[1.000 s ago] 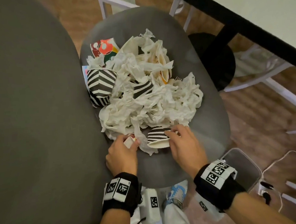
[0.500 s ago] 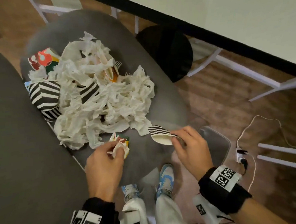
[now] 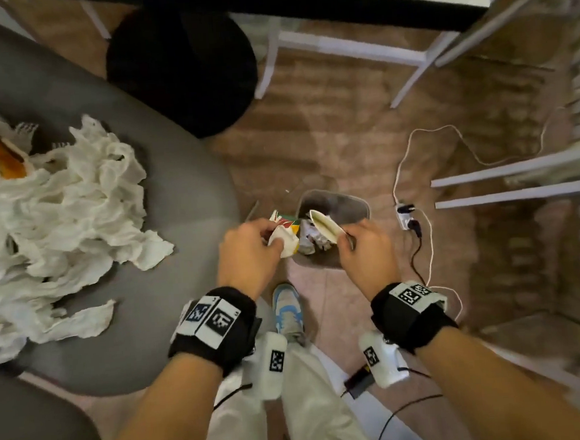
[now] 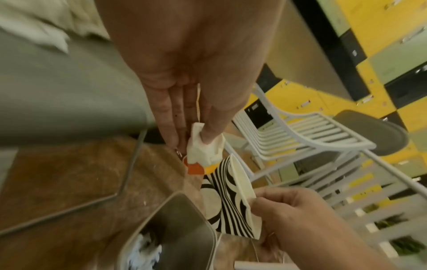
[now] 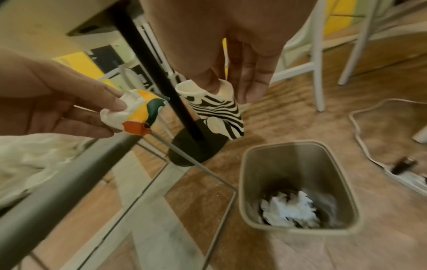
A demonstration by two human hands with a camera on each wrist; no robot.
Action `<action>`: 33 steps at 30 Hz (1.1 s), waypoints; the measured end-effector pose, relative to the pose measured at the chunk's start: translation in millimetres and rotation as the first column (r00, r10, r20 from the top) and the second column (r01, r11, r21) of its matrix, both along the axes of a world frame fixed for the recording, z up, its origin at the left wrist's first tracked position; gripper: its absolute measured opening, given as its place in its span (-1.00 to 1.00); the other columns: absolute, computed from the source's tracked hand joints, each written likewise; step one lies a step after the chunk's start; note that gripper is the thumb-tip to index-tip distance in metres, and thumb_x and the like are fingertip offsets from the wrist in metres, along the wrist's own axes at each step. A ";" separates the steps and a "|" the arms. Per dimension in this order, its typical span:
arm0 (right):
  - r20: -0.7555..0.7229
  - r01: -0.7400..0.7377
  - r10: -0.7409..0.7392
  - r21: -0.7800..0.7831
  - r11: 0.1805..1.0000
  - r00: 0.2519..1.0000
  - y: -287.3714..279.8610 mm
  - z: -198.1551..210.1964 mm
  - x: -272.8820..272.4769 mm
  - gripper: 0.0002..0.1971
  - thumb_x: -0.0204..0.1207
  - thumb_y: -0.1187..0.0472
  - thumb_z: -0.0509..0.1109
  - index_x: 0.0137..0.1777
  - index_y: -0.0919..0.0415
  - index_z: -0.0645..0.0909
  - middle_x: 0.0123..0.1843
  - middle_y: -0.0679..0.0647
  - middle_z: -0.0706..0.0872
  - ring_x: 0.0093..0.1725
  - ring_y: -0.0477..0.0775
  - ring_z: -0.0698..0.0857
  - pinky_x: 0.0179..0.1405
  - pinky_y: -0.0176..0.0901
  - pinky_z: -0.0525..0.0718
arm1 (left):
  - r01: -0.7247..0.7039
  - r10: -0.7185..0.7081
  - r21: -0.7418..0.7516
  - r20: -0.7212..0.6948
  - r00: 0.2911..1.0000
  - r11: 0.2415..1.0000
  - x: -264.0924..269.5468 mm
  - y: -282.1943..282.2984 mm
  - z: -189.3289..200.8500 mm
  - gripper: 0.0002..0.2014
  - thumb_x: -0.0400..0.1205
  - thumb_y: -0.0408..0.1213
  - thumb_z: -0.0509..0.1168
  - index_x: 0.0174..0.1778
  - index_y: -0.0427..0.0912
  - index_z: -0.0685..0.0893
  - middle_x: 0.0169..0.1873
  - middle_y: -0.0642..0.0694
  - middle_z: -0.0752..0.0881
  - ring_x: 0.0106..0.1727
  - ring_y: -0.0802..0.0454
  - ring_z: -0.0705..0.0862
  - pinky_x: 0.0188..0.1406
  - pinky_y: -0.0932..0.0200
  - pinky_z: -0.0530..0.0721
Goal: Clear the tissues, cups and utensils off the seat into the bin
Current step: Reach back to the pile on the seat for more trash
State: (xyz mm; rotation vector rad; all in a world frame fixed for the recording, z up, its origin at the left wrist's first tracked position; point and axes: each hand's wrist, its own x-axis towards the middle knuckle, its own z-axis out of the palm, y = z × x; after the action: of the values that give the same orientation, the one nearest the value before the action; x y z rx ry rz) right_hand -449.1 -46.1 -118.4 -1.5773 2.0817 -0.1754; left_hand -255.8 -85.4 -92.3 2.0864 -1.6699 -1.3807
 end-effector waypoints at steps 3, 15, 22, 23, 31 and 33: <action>-0.027 0.108 -0.105 0.139 0.984 0.994 9.5 -26.7 -25.6 -0.78 0.57 0.23 0.25 -0.01 0.23 0.74 -0.10 0.22 0.67 -0.11 0.24 0.64 -0.17 -0.04 0.53 | 0.047 -0.049 0.090 0.013 0.999 0.995 -38.4 -1.7 -27.8 -0.78 0.51 -0.21 0.39 0.06 0.02 0.79 -0.05 -0.02 0.83 0.07 -0.04 0.74 0.13 0.11 0.67; 0.019 0.272 -0.299 0.366 0.890 0.954 30.6 -106.2 -68.5 -0.69 0.57 0.18 0.31 0.20 0.34 0.66 0.13 0.33 0.74 0.15 0.34 0.69 0.17 0.13 0.66 | 0.144 -0.138 0.275 -0.044 0.990 0.951 -103.0 11.9 -125.8 -0.65 0.56 -0.20 0.39 0.29 -0.08 0.68 0.16 -0.15 0.76 0.22 -0.17 0.69 0.25 -0.04 0.63; 0.041 0.117 -0.143 0.378 0.918 0.989 29.9 -71.5 -45.0 -0.64 0.58 0.17 0.32 0.36 0.16 0.58 0.31 0.19 0.61 0.22 0.25 0.66 0.26 -0.01 0.61 | 0.094 -0.060 0.232 -0.150 0.987 0.968 -49.2 39.5 -82.6 -0.74 0.58 -0.25 0.38 0.18 0.04 0.70 0.15 -0.04 0.71 0.06 0.08 0.71 0.13 0.20 0.64; 0.063 0.072 -0.101 0.358 0.931 0.993 24.4 -60.0 -35.4 -0.64 0.58 0.17 0.32 0.37 0.15 0.58 0.30 0.18 0.60 0.20 0.25 0.66 0.24 0.00 0.61 | 0.038 0.002 0.208 -0.189 0.982 0.977 -36.5 42.5 -68.5 -0.77 0.58 -0.29 0.37 0.13 0.04 0.71 0.11 0.00 0.72 0.01 0.14 0.71 0.08 0.24 0.64; 0.191 -0.361 0.349 0.033 0.932 0.918 -43.5 32.4 94.7 -0.70 0.58 0.16 0.36 0.30 0.08 0.58 0.19 0.01 0.57 0.06 0.05 0.64 0.09 -0.13 0.56 | -0.494 0.463 -0.143 -0.203 0.863 0.857 111.5 57.4 26.2 -0.85 0.63 -0.34 0.33 0.02 -0.02 0.72 -0.07 0.12 0.76 -0.10 0.25 0.70 -0.03 0.24 0.67; 0.183 -0.462 0.461 -0.040 0.886 0.868 -55.5 44.5 133.0 -0.70 0.55 0.17 0.38 0.28 0.10 0.59 0.17 0.02 0.57 0.12 0.05 0.61 0.14 -0.16 0.51 | -0.549 0.541 -0.263 -0.107 0.834 0.793 147.0 61.0 33.6 -0.81 0.60 -0.36 0.33 0.08 -0.02 0.69 0.00 0.09 0.70 -0.01 0.16 0.67 0.05 0.13 0.66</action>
State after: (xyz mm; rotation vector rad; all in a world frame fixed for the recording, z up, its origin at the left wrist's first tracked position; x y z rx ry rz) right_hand -316.1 -101.6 -73.9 -1.9238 1.5079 -0.1390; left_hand -108.8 -24.4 -58.7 2.1202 -1.0343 -0.9135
